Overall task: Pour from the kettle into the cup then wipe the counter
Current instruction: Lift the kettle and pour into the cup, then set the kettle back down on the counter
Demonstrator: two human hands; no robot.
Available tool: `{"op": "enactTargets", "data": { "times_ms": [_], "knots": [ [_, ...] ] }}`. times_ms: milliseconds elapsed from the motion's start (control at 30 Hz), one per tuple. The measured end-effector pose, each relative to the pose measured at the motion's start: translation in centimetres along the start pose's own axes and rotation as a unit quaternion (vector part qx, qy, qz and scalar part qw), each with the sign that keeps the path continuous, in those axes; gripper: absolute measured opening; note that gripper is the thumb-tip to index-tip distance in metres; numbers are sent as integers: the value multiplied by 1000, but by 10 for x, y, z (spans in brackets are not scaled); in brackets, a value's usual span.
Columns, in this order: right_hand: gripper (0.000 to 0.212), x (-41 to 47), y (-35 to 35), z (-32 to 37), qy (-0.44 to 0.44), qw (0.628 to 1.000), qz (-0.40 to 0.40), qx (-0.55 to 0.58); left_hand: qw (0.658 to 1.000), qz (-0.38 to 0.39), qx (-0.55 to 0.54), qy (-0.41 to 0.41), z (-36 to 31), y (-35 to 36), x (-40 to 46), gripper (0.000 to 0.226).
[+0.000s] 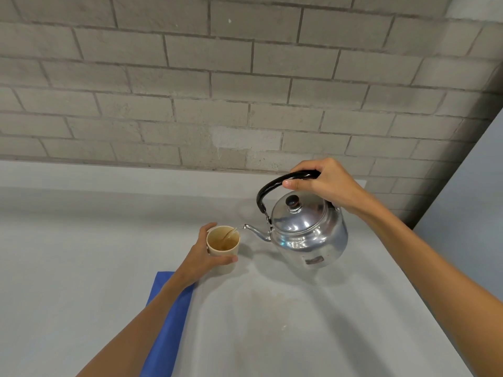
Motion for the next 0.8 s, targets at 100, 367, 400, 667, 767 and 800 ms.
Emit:
{"op": "enactTargets", "data": {
  "times_ms": [100, 367, 400, 667, 767, 800],
  "knots": [
    [16, -6, 3, -15, 35, 997, -26, 67, 1000, 15, -3, -4, 1, -1, 1, 121],
    [21, -16, 12, -46, 64, 978, -76, 181, 998, 22, -25, 53, -40, -21, -2, 119],
    [21, -16, 13, -51, 69, 976, -81, 192, 997, 9, -25, 75, -52, -23, -3, 105],
    [19, -12, 21, -84, 97, 962, -109, 230, 986, 0, 37, 165, -142, 16, 15, 57],
    [15, -8, 26, -97, 99, 961, -110, 234, 982, 38, 82, 167, -153, 41, 34, 55],
    [15, -7, 28, -101, 100, 960, -110, 236, 981, 42, 95, 164, -155, 47, 41, 56]
  ]
}}
Point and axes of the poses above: each hand's wrist, its own x-axis towards the middle knuckle, its own y-axis out of the palm, z = x × y, the point moved 3 cm from there along x, towards the middle knuckle, and after that the axes turned 14 degrees about -y, right-handed, at the moved point
